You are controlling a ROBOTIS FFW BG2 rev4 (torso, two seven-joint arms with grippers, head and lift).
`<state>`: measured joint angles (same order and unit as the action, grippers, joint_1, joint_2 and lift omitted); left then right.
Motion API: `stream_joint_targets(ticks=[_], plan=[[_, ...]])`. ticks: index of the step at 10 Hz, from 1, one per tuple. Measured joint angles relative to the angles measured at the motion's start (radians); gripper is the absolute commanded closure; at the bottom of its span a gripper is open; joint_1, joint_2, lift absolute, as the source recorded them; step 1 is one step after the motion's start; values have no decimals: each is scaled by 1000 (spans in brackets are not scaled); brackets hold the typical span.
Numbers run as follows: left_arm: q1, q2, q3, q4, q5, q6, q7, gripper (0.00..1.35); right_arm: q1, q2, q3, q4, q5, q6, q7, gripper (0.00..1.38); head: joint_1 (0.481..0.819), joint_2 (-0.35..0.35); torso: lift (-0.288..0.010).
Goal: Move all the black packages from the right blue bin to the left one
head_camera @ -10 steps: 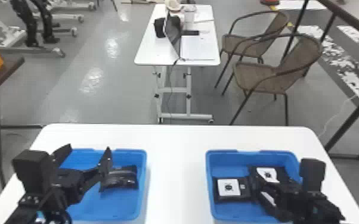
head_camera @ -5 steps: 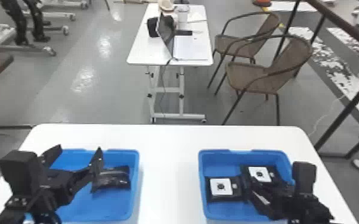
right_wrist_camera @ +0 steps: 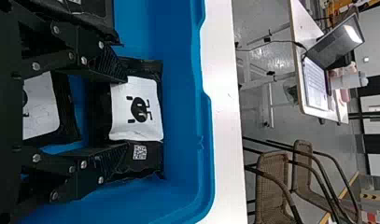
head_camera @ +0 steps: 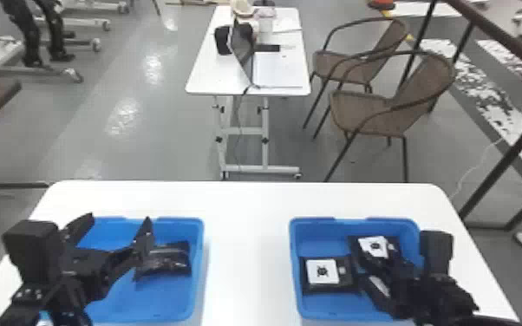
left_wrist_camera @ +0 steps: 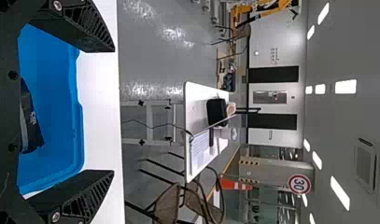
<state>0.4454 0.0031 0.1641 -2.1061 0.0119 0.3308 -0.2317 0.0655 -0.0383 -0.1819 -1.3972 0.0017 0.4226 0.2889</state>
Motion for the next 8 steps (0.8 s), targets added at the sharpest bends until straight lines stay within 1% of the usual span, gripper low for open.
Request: stream_joint_targets(ticks=[2,3,4,5,6,8], plan=[[2,0,1,5,-2,3,0,88,34,13,0,-17,-64,-43,-25,1111,695,-8,-39],[2,0,0,8,0,4,0,88,46,15,0,-25,-78,-49,-26,1111,695,-4,-39],[1,0,1,9,5,4,0,88,59,16,0,-43,-87,-39,-25,1111,695,-2,-39],[-1,0,3,9,15,2,0,88,88,17,1,-89,-110,-12,-25,1111,695,2,-39],[-3,0,7,9,24,-4,0,88,139,17,3,-175,-140,27,-25,1111,695,9,-39],[0,0,25,9,36,-22,0,88,252,12,3,-404,-160,101,-22,1111,695,23,-39]])
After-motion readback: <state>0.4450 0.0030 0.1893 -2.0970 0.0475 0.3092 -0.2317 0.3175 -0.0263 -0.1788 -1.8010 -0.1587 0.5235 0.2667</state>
